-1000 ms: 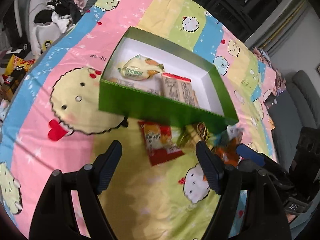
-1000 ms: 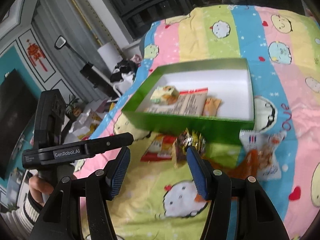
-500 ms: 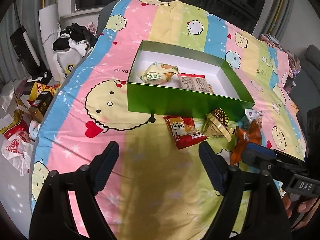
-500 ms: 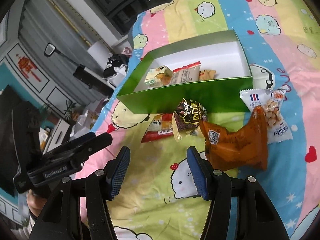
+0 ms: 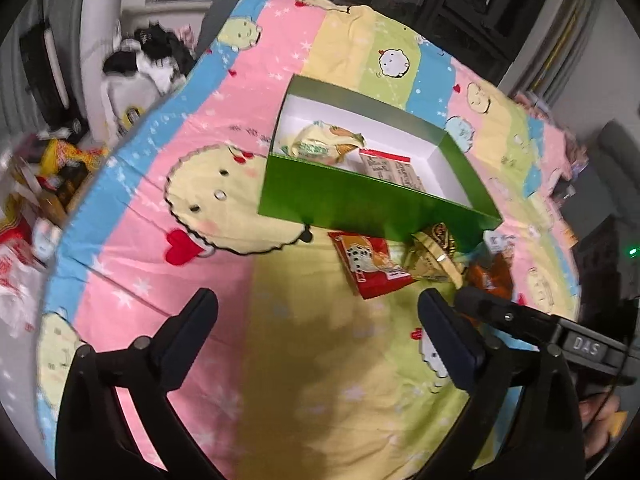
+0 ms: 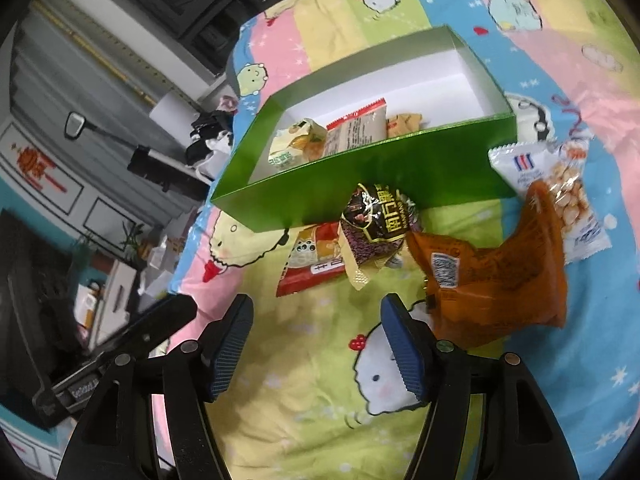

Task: Organize snacks
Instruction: 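Withdraw both grippers from the box toward the remaining snacks, then grasp the red cartoon-printed snack bag between both grippers and lift, then carry the red bag into the green box and open both grippers, then withdraw both grippers up and away from the green box, then move both grippers toward the dark gold-wrapped snack bag, then grasp the dark gold-wrapped bag between both grippers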

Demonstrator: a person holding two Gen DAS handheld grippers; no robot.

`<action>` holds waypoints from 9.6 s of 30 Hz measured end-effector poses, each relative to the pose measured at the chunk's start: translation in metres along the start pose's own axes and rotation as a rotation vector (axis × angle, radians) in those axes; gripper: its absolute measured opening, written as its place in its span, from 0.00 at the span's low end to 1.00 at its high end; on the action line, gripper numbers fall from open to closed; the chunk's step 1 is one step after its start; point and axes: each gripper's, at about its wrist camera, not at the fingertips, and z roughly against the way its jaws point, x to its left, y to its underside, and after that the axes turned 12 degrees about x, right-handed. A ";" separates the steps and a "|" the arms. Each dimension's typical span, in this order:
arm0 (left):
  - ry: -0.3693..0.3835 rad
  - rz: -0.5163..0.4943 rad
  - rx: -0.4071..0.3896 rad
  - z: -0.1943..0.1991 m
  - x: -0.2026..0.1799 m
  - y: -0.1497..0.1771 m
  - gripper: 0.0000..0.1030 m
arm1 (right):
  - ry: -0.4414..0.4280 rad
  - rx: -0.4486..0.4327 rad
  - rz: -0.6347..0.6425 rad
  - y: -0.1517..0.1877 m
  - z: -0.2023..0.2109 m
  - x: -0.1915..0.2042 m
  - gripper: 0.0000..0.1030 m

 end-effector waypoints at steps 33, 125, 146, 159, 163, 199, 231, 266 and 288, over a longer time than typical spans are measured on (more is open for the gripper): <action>0.336 0.065 0.256 -0.092 -0.003 -0.031 0.34 | -0.143 0.049 -0.354 -0.033 -0.065 -0.043 0.19; 0.222 0.089 0.086 -0.041 -0.020 -0.123 0.75 | -0.046 -0.123 -0.075 -0.111 0.008 -0.026 0.39; 0.150 0.068 0.032 0.020 -0.019 -0.032 0.99 | 0.184 -0.256 -0.016 0.000 0.107 -0.042 0.77; 0.049 0.025 0.046 0.035 -0.040 0.025 0.99 | 0.253 -0.162 0.134 0.059 0.098 -0.021 0.79; 0.017 0.002 0.046 0.040 -0.049 0.037 0.99 | 0.252 -0.157 0.182 0.067 0.098 -0.007 0.79; -0.147 -0.216 -0.019 0.052 -0.130 0.062 0.99 | 0.287 -0.181 0.275 0.096 0.117 0.000 0.79; -0.070 -0.179 0.031 -0.005 -0.110 0.023 0.99 | 0.202 -0.121 0.248 0.068 0.066 -0.021 0.79; 0.139 -0.063 0.205 -0.074 -0.083 -0.028 0.31 | 0.085 -0.083 0.221 0.049 0.032 -0.037 0.79; 0.090 -0.063 0.242 -0.036 -0.051 0.023 0.64 | 0.077 0.054 0.280 0.059 0.009 -0.004 0.79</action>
